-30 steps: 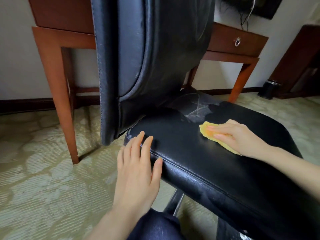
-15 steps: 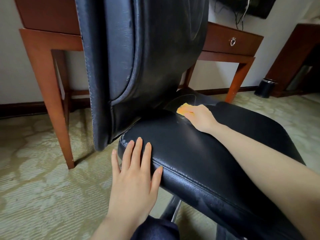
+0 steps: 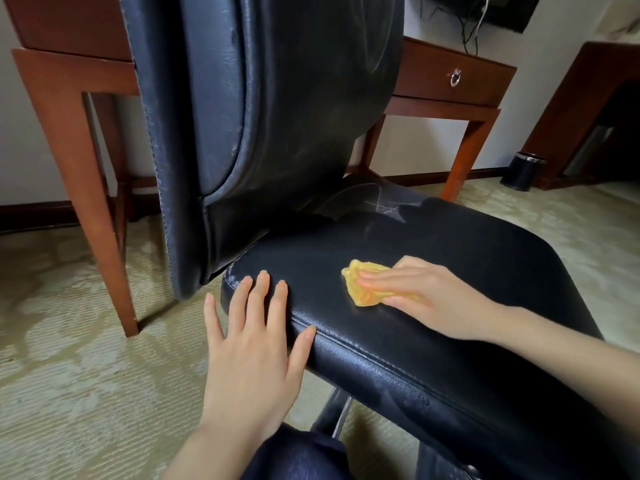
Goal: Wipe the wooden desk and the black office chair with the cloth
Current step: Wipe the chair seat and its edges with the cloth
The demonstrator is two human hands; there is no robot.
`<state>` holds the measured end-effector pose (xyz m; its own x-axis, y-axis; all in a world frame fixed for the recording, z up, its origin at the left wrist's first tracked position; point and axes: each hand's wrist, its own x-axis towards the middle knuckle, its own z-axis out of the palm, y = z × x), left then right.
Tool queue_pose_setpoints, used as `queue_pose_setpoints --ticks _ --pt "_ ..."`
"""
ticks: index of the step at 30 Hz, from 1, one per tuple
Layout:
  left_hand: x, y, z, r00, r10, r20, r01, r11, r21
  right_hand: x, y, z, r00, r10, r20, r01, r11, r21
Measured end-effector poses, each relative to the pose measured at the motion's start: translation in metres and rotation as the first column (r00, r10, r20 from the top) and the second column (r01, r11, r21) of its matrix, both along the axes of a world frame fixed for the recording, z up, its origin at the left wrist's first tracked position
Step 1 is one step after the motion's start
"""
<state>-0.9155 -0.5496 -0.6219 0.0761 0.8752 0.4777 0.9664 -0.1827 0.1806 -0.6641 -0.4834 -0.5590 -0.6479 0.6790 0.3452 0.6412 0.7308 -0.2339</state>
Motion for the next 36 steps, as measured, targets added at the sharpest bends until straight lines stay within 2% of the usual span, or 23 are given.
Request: queue_pose_setpoints --ticks 3,8,11,15,20,25,29,36 --pt "0.001 0.001 0.000 1.000 0.000 0.012 0.000 1.000 0.007 0.016 0.019 0.006 0.996 -0.043 0.077 0.043 0.999 -0.004" --pt "0.001 0.002 0.000 1.000 -0.001 0.020 0.000 0.999 0.037 0.026 0.071 0.009 0.913 -0.391 0.119 0.398 0.916 -0.042" --pt "0.001 0.003 0.000 1.000 0.002 0.026 -0.004 0.999 0.041 0.010 0.097 0.012 0.890 -0.446 0.093 0.451 0.892 -0.036" --pt "-0.001 0.002 -0.001 1.000 0.002 0.030 -0.003 0.999 0.035 -0.018 0.123 0.009 0.814 -0.560 0.155 0.561 0.827 0.039" --pt "0.000 0.002 -0.001 0.999 -0.001 0.045 -0.001 0.999 0.036 -0.054 0.134 0.015 0.877 -0.426 0.224 0.436 0.900 0.004" --pt "0.002 0.004 0.001 0.999 0.011 0.048 -0.013 0.999 0.046 -0.069 0.128 0.004 0.946 -0.281 0.162 0.300 0.948 -0.108" --pt "0.000 0.007 0.001 0.999 0.008 0.042 -0.010 0.998 0.058 -0.058 0.090 0.007 0.977 -0.132 0.170 0.148 0.985 -0.090" --pt "-0.004 0.006 0.001 0.999 0.008 0.041 -0.010 0.999 0.049 -0.030 0.013 0.004 0.993 0.038 0.110 -0.019 0.986 -0.167"
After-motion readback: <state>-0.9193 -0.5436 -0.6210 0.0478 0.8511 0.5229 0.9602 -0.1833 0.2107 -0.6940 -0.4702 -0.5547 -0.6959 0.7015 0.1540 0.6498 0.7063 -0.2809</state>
